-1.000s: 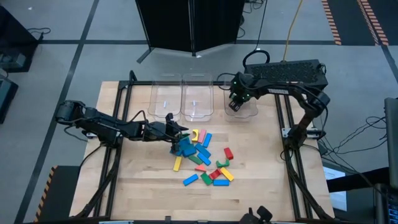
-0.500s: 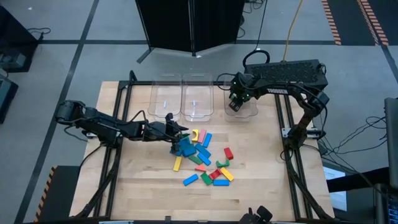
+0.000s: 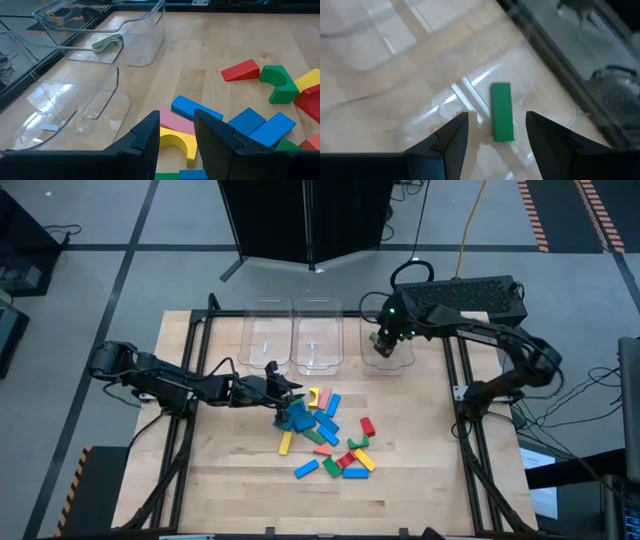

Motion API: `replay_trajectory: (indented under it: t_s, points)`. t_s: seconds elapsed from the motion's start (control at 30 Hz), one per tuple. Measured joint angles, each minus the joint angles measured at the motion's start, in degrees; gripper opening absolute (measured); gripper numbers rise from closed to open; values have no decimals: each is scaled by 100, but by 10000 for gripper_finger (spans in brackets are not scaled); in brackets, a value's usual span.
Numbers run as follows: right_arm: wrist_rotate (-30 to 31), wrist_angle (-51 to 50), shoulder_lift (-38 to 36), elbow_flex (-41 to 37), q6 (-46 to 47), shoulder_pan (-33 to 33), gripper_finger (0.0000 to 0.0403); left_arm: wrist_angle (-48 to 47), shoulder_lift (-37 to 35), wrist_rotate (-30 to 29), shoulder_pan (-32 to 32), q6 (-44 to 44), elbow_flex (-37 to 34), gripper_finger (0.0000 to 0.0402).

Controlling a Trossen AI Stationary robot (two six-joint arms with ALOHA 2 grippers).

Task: Sort blocks by size
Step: Put the blue rectangular block into the right transparent bin

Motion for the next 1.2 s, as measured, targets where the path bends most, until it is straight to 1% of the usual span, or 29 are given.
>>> replay_trajectory:
  t_s: [0.2,0.37,0.53,0.8,0.97,1.2]
  points:
    - [-15,-41,-716,0,-119,838,189,-33,0,-78,0,6,2,123]
    - [-16,42,-816,0,-340,1623,189,-28,0,-193,0,8,2,123]
    - [-14,262,-460,-2,-965,2336,189,-13,0,-237,-2,4,2,123]
    - [-14,1162,289,-2,-2052,3188,189,-18,0,-288,-2,6,2,123]
    - [-17,1468,870,-2,-2395,3401,189,-22,0,-292,-2,8,2,123]
    - [-38,1719,1666,103,-2823,3435,189,-22,0,-337,0,123,2,123]
